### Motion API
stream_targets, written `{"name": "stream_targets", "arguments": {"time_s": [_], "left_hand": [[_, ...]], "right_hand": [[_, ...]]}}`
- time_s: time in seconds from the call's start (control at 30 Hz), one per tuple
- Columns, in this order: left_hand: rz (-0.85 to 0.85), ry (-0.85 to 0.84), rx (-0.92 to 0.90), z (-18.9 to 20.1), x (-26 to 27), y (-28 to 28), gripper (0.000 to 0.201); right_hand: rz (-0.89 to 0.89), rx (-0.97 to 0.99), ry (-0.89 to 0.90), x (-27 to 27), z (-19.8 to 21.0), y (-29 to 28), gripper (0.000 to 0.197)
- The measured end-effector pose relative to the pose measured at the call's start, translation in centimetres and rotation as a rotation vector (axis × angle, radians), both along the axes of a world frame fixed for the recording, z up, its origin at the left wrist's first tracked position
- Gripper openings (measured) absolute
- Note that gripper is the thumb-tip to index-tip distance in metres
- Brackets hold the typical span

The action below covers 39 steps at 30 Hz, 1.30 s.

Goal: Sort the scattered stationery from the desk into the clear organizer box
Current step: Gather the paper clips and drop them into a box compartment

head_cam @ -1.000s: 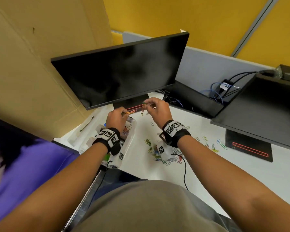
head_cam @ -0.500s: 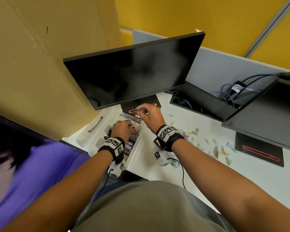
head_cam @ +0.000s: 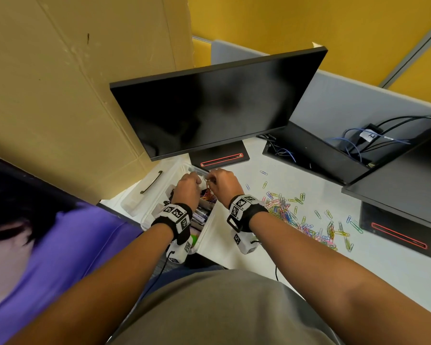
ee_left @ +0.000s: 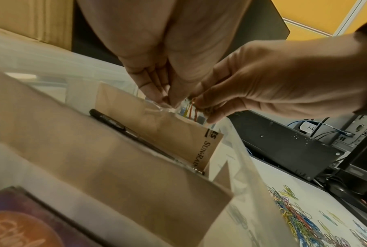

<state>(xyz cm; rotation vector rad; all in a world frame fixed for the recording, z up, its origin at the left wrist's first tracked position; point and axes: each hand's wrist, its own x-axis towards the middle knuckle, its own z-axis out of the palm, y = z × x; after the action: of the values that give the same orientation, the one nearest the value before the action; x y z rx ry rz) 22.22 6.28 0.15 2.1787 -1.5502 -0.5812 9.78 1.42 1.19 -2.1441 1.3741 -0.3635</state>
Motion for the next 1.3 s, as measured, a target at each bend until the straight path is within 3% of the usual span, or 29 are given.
{"name": "stream_targets", "arguments": {"time_s": [0.23, 0.63, 0.97, 1.13, 1.3], "left_hand": [[0.005, -0.003, -0.003, -0.2, 0.0, 0.0, 0.016], [0.023, 0.004, 0.022, 0.2, -1.0, -0.4, 0.016], [-0.081, -0.006, -0.036, 1.0, -4.9, -2.1, 0.008], [-0.050, 0.011, -0.021, 1.0, -5.1, -3.5, 0.005], [-0.133, -0.043, -0.056, 1.4, -6.9, -3.6, 0.013]], "right_hand": [[0.069, 0.038, 0.120, 0.7, -0.4, 0.1, 0.028], [0.022, -0.074, -0.086, -2.3, 0.2, -0.6, 0.023], [-0.093, -0.044, -0.062, -7.3, -0.4, -1.1, 0.025], [-0.181, 0.017, -0.013, -11.0, -1.6, -1.6, 0.024], [-0.213, 0.077, 0.061, -14.5, -3.0, -1.5, 0.024]]}}
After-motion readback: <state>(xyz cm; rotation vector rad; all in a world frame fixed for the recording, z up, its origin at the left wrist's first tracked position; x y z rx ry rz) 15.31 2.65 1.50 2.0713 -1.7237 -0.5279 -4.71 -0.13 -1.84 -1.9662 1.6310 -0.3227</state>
